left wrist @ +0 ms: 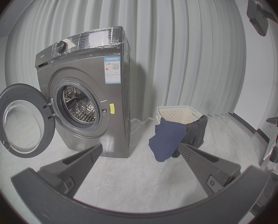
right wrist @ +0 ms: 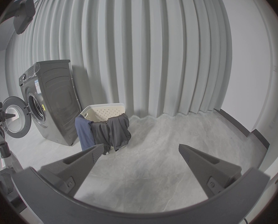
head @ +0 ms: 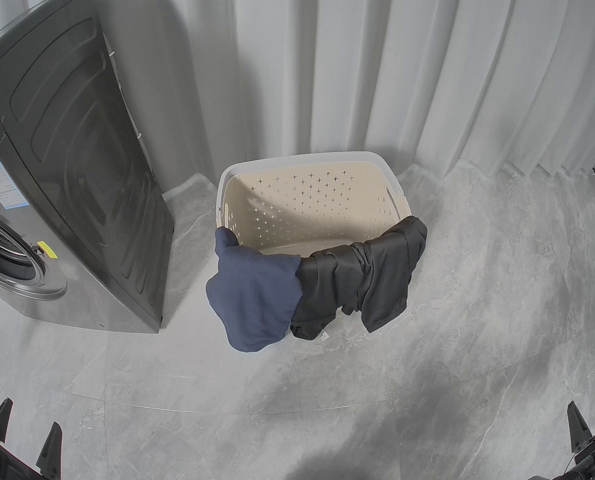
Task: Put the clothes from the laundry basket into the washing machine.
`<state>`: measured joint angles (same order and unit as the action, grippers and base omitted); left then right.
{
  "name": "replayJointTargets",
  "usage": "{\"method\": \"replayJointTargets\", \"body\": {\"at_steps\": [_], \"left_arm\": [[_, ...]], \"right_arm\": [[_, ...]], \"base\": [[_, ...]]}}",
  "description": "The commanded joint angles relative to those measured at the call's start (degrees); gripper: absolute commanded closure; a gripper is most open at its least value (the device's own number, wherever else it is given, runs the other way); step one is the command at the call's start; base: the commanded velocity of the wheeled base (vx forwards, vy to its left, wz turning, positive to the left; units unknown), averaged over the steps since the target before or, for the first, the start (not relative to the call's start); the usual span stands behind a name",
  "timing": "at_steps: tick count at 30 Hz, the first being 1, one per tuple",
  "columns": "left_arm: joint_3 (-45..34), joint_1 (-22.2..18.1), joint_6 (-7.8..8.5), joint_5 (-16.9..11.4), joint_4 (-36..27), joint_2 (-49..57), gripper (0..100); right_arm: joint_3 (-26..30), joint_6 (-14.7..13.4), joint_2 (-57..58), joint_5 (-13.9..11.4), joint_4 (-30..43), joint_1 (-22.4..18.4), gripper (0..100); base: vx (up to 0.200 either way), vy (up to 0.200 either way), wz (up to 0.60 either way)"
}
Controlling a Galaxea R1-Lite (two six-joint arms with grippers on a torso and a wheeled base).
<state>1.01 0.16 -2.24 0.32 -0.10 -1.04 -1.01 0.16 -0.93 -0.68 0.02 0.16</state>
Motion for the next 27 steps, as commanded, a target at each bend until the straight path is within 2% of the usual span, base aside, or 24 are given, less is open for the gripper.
{"method": "replayJointTargets", "body": {"at_steps": [1,5,11,17,27], "left_arm": [[-0.84,0.02,-0.04,0.03,0.01,0.68,0],[-0.84,0.02,-0.04,0.03,0.01,0.68,0],[-0.84,0.02,0.05,0.03,0.01,0.68,0],[-0.84,-0.07,0.05,0.03,0.01,0.68,0],[-0.84,-0.07,-0.04,0.03,0.01,0.68,0]], "right_arm": [[1.01,0.02,0.93,-0.02,-0.02,0.02,0],[1.01,0.02,0.93,-0.02,-0.02,0.02,0],[1.01,0.02,0.93,-0.02,-0.02,0.02,0],[1.01,0.02,0.93,-0.02,-0.02,0.02,0],[0.92,0.02,0.93,-0.11,0.06,-0.07,0]], "base": [[0.0,0.0,0.0],[0.0,0.0,0.0],[0.2,0.0,0.0],[0.0,0.0,0.0],[0.0,-0.18,0.0]]}}
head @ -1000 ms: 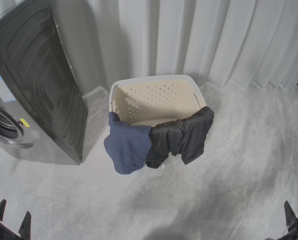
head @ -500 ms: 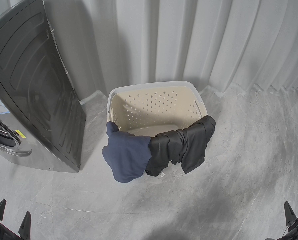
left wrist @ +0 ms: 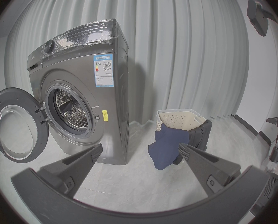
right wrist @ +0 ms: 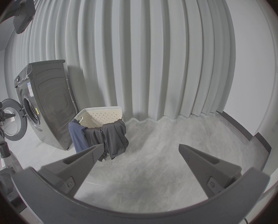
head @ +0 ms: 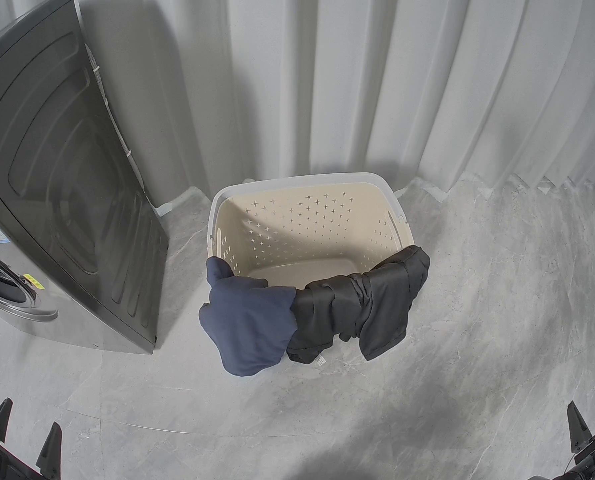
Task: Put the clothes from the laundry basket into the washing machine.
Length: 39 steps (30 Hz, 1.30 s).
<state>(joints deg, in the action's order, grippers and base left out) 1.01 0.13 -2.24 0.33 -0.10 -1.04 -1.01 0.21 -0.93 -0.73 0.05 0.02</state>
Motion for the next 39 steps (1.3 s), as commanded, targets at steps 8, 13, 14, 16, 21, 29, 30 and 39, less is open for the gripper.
{"method": "replayJointTargets", "body": {"at_steps": [8,13,14,16,21,29,30,39], "left_arm": [[-0.84,0.04,0.13,0.02,0.01,0.68,0],[-0.84,0.04,-0.04,0.02,0.01,0.68,0],[-0.84,0.04,-0.04,0.02,0.01,0.68,0],[-0.84,0.04,-0.04,0.02,0.01,0.68,0],[-0.84,0.04,0.05,0.02,0.01,0.68,0],[-0.84,0.04,-0.04,0.02,0.01,0.68,0],[-0.84,-0.05,-0.04,0.02,0.01,0.68,0],[-0.84,0.04,-0.13,0.02,0.01,0.68,0]], "right_arm": [[0.92,0.06,0.93,-0.06,0.04,0.06,0],[1.01,-0.47,0.93,0.38,0.04,0.06,0],[1.01,-0.38,0.93,0.47,-0.05,0.06,0],[-2.77,-0.21,0.93,0.47,-3.48,0.06,0],[-12.17,-0.73,-10.32,-0.32,0.04,1.82,0],[-10.06,-7.41,-40.38,-0.59,-9.28,11.93,0],[-10.06,-7.68,-43.28,-0.5,-11.91,12.72,0],[-12.0,-7.94,-64.46,-0.32,-25.89,14.65,0]], "base": [[0.0,0.0,0.0],[0.2,0.0,0.0],[0.2,0.0,0.0],[0.0,0.0,0.0],[0.0,0.0,0.0],[0.0,0.0,0.0],[0.0,0.0,0.0],[0.0,0.0,0.0]]}}
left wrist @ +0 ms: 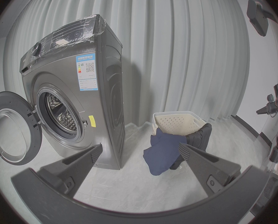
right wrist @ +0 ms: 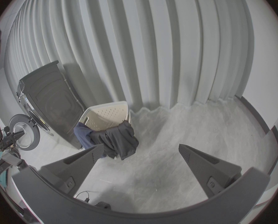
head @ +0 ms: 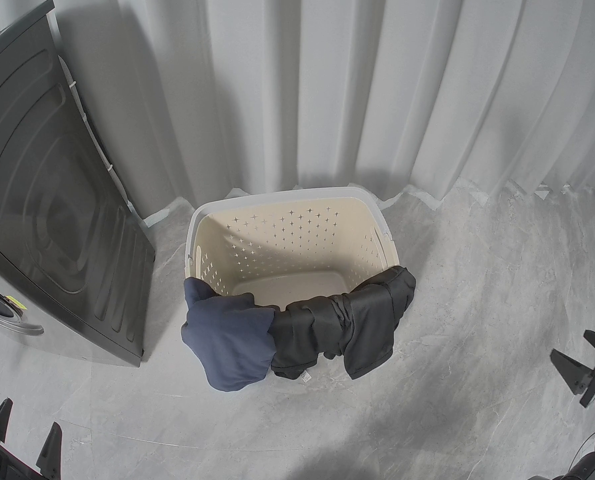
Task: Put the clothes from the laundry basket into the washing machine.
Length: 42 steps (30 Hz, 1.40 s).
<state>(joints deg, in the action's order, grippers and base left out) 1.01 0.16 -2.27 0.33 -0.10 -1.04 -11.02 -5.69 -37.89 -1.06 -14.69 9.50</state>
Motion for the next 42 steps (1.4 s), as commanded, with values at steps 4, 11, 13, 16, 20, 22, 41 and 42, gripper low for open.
{"method": "replayJointTargets", "body": {"at_steps": [4,11,13,16,20,22,41,42], "left_arm": [[-0.84,0.02,-0.02,0.02,0.01,0.68,0],[-0.84,0.02,-0.02,0.02,0.01,0.68,0],[-0.84,0.02,-0.02,0.02,0.01,0.68,0],[-0.84,0.02,-0.11,0.02,0.01,0.68,0],[-0.84,0.02,-0.11,0.02,0.01,0.68,0],[-0.84,-0.07,-0.02,0.02,0.01,0.68,0],[-0.84,-0.07,-0.02,0.02,0.01,0.68,0],[-0.84,0.02,-0.02,0.02,0.01,0.68,0]], "right_arm": [[-3.31,-2.92,-31.02,0.01,-11.24,5.36,0],[-5.77,-5.56,-38.31,0.01,-12.2,7.91,0],[-6.65,-5.47,-40.16,0.18,-13.08,7.91,0],[-8.58,-5.91,-43.5,0.53,-14.14,7.91,0],[-11.13,-6.7,-48.16,0.53,-14.49,8.87,0],[-12.36,-7.05,-50.27,0.62,-14.49,9.58,0],[-23.87,-8.55,-66.79,1.85,-16.69,14.76,0],[-24.49,-8.55,-67.67,1.85,-17.21,14.85,0]], "base": [[0.0,0.0,0.0],[0.0,0.0,0.0],[0.0,0.0,0.0],[0.0,0.0,0.0],[0.0,0.0,0.0],[0.0,0.0,0.0],[0.0,0.0,0.0],[0.0,0.0,0.0]]}}
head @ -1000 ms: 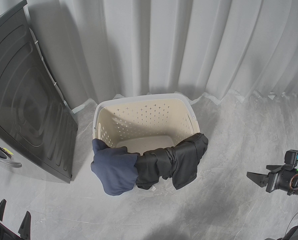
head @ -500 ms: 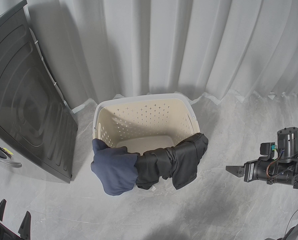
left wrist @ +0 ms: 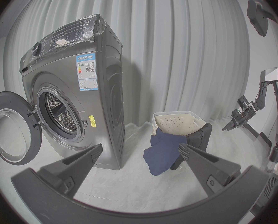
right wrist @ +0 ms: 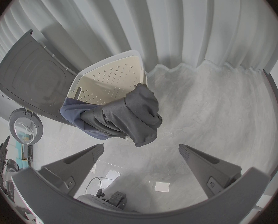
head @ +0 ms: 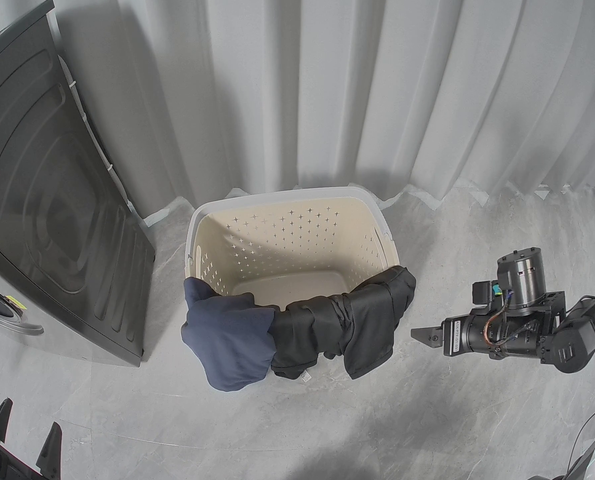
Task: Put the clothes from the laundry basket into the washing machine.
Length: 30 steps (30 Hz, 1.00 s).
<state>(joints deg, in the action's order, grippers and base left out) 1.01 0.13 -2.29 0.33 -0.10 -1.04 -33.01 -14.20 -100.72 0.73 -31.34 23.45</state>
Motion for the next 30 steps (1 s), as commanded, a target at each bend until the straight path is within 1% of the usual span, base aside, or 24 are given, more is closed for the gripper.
{"method": "replayJointTargets", "body": {"at_steps": [1,7,9,10,12,14,15,23,25,26,30], "left_arm": [[-0.84,0.04,0.01,0.02,0.01,0.68,0],[-0.84,-0.05,0.01,0.02,0.01,0.68,0],[-0.84,0.04,0.01,0.02,0.01,0.68,0],[-0.84,0.04,0.01,0.02,0.01,0.68,0],[-0.84,0.04,0.01,0.02,0.01,0.68,0],[-0.84,0.04,0.01,0.02,0.01,0.68,0],[-0.84,0.04,0.01,0.02,0.01,0.68,0],[-0.84,-0.05,0.01,0.02,0.01,0.68,0],[-0.84,0.04,0.01,0.02,0.01,0.68,0],[-0.84,0.04,0.01,0.02,0.01,0.68,0],[-0.84,-0.05,0.01,0.02,0.01,0.68,0]], "right_arm": [[-2.76,-0.04,-5.37,0.15,-1.0,0.89,0],[-4.78,0.05,-11.25,0.76,-6.01,2.12,0],[-5.84,0.05,-13.8,1.91,-7.77,2.82,0],[-5.92,0.05,-14.07,1.99,-7.95,2.91,0],[-8.21,-0.39,-16.79,2.08,-9.0,2.82,0],[-8.74,-0.65,-17.32,2.17,-9.18,2.82,0],[-10.14,-1.27,-18.46,2.17,-9.7,2.82,0],[-14.45,-1.88,-21.71,2.34,-9.79,2.56,0],[-14.89,-1.88,-21.8,3.14,-9.79,2.47,0],[-15.15,-1.88,-21.89,3.93,-9.79,2.47,0],[-16.91,-1.88,-23.47,4.45,-10.93,2.56,0]], "base": [[0.0,0.0,0.0],[0.0,0.0,0.0],[0.0,0.0,0.0],[0.0,0.0,0.0],[0.0,0.0,0.0],[0.0,0.0,0.0],[0.0,0.0,0.0],[0.0,0.0,0.0],[0.0,0.0,0.0],[0.0,0.0,0.0],[0.0,0.0,0.0]]}}
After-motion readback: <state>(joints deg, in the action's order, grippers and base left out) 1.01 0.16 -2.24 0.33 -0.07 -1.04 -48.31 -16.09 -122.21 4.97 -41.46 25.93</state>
